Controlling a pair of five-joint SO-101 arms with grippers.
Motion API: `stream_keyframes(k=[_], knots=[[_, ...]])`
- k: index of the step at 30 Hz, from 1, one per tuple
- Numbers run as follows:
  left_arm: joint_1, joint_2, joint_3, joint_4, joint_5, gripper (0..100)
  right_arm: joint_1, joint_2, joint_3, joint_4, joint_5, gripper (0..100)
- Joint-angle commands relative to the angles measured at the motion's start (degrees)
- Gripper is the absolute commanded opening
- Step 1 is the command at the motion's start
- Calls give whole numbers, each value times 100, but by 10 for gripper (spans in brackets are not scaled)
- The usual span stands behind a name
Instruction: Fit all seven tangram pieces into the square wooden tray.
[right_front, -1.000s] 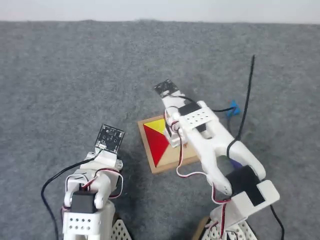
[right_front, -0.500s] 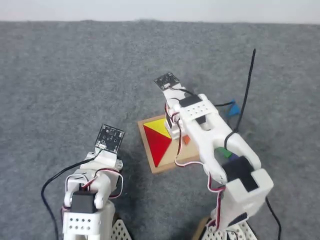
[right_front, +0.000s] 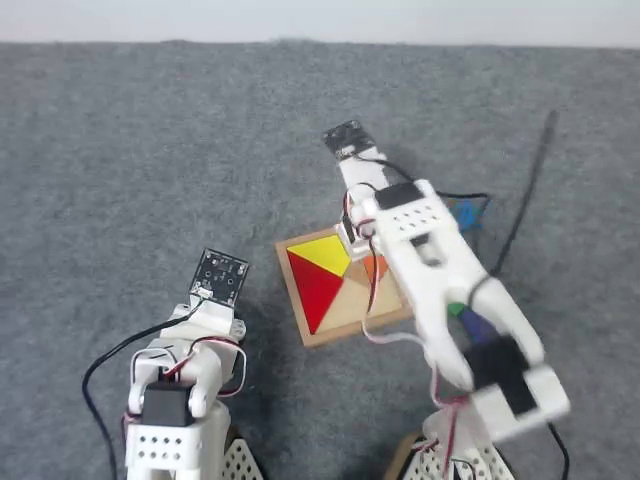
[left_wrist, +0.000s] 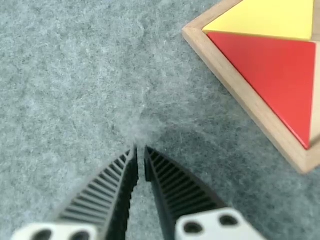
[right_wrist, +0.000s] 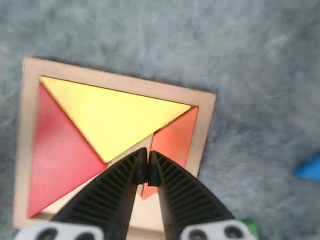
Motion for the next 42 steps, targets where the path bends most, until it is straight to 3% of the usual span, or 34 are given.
stream_keyframes(k=[1,8,13,18,27,34,42], knots=[[-26,-97,-57,18,-44,22,426,-1358,519,-233,35,16],[-26,-97,-57,18,-44,22,1701,-1903,1345,268,387,26],[-26,-97,-57,18,-44,22,2097,-1323,1644,418,888,162],[-26,-97,-57,18,-44,22,2044,-769,1679,365,1442,263],[-26,-97,-57,18,-44,22,2088,-66,1662,233,2171,267],[-26,-97,-57,18,-44,22,2097,251,1547,110,2251,257],[-26,-97,-57,18,-44,22,2062,242,1266,136,1987,91]])
